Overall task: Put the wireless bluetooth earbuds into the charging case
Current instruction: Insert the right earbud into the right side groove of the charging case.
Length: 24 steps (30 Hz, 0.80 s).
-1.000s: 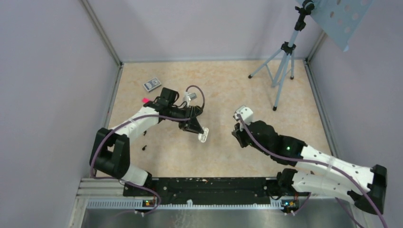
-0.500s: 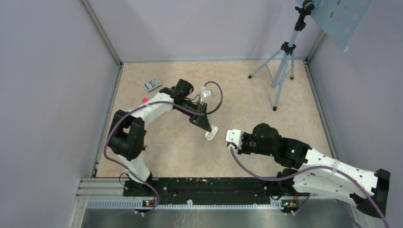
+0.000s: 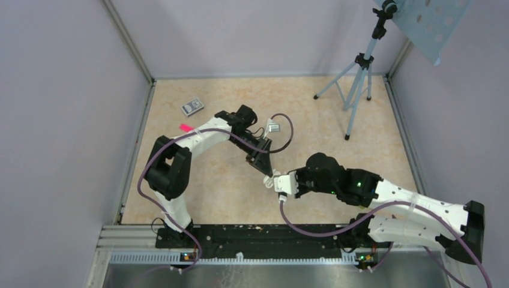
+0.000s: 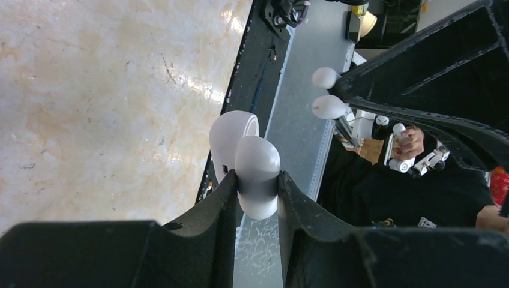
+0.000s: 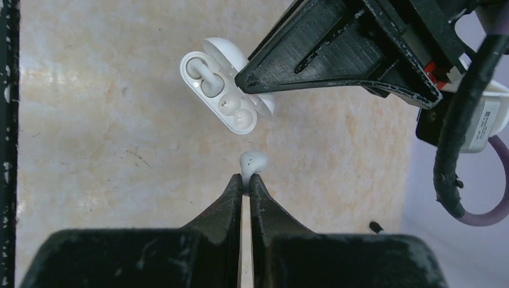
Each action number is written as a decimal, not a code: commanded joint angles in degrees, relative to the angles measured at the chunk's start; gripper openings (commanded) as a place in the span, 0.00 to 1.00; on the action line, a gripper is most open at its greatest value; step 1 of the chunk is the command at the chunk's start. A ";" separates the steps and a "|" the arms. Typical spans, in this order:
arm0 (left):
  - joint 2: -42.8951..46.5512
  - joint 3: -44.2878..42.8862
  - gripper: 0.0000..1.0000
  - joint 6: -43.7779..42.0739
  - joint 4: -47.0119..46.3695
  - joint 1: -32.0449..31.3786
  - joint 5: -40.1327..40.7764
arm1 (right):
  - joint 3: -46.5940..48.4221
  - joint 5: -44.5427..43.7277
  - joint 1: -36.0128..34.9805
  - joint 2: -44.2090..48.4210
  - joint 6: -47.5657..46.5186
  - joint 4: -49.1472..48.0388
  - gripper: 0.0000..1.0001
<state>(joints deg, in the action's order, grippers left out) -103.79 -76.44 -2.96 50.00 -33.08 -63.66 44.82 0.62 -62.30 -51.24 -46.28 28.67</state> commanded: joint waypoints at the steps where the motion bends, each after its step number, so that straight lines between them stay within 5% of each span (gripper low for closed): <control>1: 0.37 -2.67 0.00 -0.66 2.56 -0.67 -1.69 | 3.36 -1.91 -0.99 -2.24 -8.71 0.27 0.00; 24: -0.39 -3.04 0.00 -0.69 2.96 -2.18 -0.34 | 5.14 -1.59 -6.16 -9.58 -14.88 -3.28 0.00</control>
<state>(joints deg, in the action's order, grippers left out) -103.81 -77.97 -2.96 52.60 -34.79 -63.33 46.76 -1.67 -67.37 -59.83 -60.47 27.73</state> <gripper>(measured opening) 0.321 0.012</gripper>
